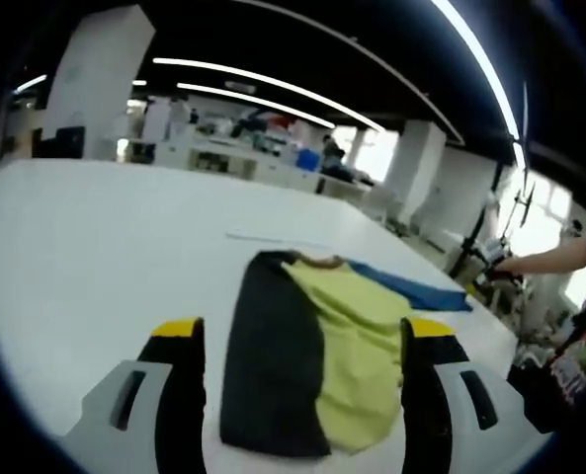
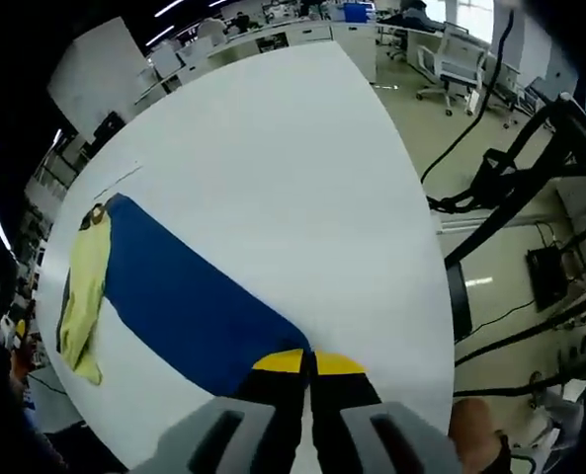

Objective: Fold the garment on the visible template until the final outline fits inside the template.

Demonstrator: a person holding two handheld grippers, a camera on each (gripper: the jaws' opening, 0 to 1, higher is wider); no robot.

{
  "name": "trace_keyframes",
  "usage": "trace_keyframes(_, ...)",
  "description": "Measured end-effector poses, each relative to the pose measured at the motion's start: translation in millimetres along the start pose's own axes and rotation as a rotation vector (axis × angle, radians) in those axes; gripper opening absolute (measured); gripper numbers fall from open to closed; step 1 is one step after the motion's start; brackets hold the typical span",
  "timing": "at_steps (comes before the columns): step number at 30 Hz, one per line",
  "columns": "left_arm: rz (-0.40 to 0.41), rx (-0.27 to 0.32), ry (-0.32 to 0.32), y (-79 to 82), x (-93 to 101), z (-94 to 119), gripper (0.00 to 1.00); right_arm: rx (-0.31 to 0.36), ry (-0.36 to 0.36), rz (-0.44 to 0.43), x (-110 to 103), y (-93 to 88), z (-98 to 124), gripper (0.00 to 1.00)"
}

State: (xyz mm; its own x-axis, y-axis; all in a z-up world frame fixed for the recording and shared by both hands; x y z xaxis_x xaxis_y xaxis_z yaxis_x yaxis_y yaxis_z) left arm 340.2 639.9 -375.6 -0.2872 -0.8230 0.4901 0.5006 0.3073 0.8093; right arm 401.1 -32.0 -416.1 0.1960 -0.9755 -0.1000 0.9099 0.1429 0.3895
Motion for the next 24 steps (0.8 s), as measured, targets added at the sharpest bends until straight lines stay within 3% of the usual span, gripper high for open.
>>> trace_keyframes(5, 0.001, 0.004, 0.0, 1.7, -0.4, 0, 0.77, 0.021, -0.006, 0.013, 3, -0.9, 1, 0.0)
trace_keyframes(8, 0.0, 0.006, 0.0, 2.8, -0.5, -1, 0.78, 0.081, -0.014, 0.045, 5, 0.0, 4, 0.13)
trace_keyframes(10, 0.002, 0.008, -0.003, 3.3, -0.1, -1, 0.78, 0.125, -0.002, 0.038, 4, 2.3, 5, 0.28)
trace_keyframes(14, -0.002, 0.005, -0.008, 3.6, 0.1, -3, 0.78, 0.245, 0.059, 0.134, -3, 7.5, 9, 0.57)
trace_keyframes(17, 0.0, 0.011, -0.012, 4.8, 0.5, -3, 0.78, 0.297, 0.142, 0.175, -16, 8.5, 12, 0.7)
trace_keyframes(24, -0.002, 0.015, -0.019, 7.6, 0.1, 0, 0.78, 0.379, 0.197, 0.234, -46, 5.3, 16, 0.86)
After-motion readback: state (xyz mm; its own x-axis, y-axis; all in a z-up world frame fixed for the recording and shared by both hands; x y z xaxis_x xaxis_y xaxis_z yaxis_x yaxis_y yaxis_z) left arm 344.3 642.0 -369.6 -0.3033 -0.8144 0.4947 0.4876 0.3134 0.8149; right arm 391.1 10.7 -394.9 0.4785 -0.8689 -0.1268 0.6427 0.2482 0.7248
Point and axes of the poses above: the point that each gripper's makers call its tool centre point, and the gripper's own axes: z roughly backward along the fingers, x roughly to its right, y roughly out of its top, the point moved 10 cm from there along z, roughly backward along the fingers, and after that the axes turned 13 degrees about z, right-handed, at the moved point
